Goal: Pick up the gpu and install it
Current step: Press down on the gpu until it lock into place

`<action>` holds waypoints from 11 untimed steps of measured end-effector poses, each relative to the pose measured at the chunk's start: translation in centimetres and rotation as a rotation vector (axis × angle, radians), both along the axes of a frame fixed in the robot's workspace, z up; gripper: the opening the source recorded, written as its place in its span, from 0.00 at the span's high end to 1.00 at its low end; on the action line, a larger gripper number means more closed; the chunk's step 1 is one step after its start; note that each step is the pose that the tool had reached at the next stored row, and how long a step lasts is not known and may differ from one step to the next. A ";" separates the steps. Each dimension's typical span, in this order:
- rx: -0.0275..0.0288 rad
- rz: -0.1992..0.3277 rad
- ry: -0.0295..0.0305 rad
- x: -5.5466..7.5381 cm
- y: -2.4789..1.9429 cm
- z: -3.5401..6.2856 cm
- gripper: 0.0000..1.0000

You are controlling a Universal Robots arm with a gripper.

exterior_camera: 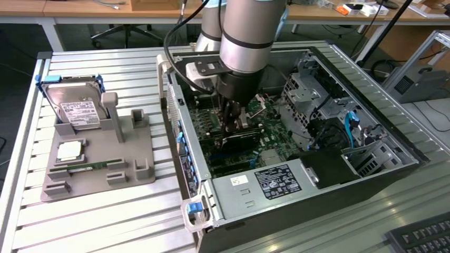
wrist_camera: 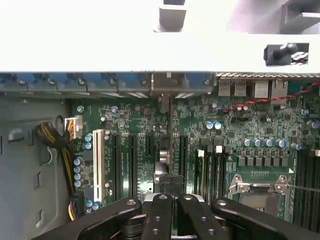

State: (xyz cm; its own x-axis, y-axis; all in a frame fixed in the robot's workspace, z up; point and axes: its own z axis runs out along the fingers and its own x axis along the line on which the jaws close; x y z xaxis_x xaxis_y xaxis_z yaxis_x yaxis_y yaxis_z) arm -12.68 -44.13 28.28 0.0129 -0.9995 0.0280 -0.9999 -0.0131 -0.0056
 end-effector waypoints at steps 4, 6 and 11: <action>-0.0001 0.000 0.0000 0.0 -0.01 -0.30 0.90; -0.0001 0.000 0.0000 0.0 -0.01 -0.42 0.90; -0.0002 0.000 0.0001 -0.2 -0.03 -0.64 0.90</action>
State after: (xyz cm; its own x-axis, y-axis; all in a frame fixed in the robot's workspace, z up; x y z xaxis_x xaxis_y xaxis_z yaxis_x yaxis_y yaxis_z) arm -12.89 -44.16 27.64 0.0128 -0.9995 0.0282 -0.9999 -0.0130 -0.0055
